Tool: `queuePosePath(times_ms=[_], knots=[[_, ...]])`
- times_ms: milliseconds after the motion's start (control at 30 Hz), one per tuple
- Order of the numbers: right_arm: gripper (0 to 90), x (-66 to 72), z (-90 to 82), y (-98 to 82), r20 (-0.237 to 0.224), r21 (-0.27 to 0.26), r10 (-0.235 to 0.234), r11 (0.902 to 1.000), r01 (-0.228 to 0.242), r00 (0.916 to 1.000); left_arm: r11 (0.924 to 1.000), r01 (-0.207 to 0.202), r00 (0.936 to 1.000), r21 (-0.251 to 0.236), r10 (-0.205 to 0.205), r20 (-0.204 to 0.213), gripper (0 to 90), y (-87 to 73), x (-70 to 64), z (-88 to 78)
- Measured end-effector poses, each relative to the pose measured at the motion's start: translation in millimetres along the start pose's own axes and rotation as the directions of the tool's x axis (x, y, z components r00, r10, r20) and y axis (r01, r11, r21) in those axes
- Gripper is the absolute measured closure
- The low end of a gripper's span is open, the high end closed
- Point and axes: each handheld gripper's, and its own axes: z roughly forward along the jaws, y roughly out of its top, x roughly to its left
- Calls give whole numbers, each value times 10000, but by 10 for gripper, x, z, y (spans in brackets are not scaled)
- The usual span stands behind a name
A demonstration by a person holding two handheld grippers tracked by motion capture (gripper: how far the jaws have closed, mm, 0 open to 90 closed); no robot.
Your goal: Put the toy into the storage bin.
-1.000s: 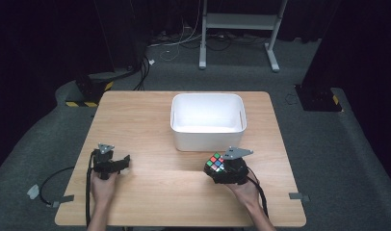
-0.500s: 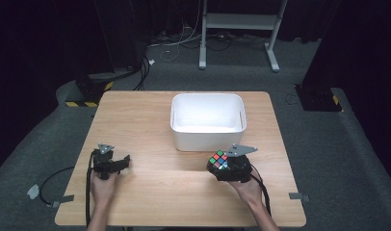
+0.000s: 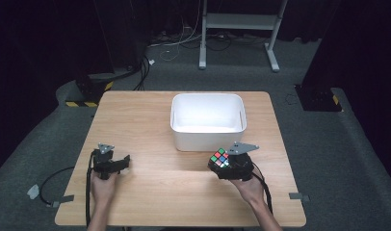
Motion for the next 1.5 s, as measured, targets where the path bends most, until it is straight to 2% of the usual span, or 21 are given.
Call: queuePosePath(times_ms=[1067, 1367, 1500], knots=[[331, -84, -170, 187, -39, -179, 13, 9998, -14, 10000, 10000, 2, 10000, 0, -2, -1, 165, 0, 0, 0], [331, -97, -227, 312, -96, -295, -143, 9995, 140, 9999, 10000, 5, 10000, -2, -5, 0, 165, 0, 0, 0], [331, -100, -231, 343, -78, -193, -248, 9995, 246, 9997, 10000, 0, 10000, 1, 0, -1, 165, 0, 0, 0]])
